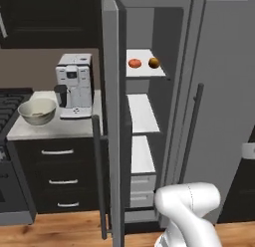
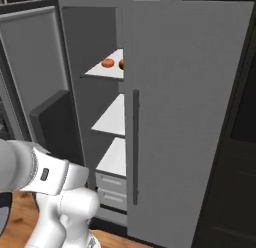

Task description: Take the potato, mango, and squash from the freezer and place them in the bowl on the counter.

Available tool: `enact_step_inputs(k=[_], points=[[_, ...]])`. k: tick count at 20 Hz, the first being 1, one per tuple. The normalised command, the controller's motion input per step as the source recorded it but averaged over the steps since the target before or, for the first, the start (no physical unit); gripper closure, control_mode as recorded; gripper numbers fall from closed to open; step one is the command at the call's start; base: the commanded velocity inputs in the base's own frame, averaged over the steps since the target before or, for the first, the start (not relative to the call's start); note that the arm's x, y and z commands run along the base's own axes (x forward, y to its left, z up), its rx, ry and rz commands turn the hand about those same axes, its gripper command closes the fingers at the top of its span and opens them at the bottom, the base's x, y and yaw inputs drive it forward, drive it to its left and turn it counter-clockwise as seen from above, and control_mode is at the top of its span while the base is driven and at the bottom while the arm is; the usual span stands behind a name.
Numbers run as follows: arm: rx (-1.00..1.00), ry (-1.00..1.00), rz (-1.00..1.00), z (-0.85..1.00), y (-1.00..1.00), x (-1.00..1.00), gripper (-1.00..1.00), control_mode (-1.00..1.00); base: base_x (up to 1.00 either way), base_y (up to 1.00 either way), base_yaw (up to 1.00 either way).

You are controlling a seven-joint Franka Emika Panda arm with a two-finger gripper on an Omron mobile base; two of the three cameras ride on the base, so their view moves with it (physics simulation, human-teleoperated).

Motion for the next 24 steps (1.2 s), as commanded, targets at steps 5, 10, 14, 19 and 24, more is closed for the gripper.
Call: enact_step_inputs(k=[5,10,14,19,24], points=[[0.0,0.0,0.0,0.0,0.0,0.0,-1.0,1.0,0.48,-0.77,0.5],[0.0,0.0,0.0,0.0,0.0,0.0,-1.0,1.0,0.51,-0.45,0.47],[0.0,0.0,0.0,0.0,0.0,0.0,-1.0,1.0,0.91,-0.44,0.17],[0.0,0.0,0.0,0.0,0.0,0.0,-1.0,1.0,1.0,0.07,0.01],[0.0,0.0,0.0,0.0,0.0,0.0,-1.0,1.0,1.0,0.95,0.06]])
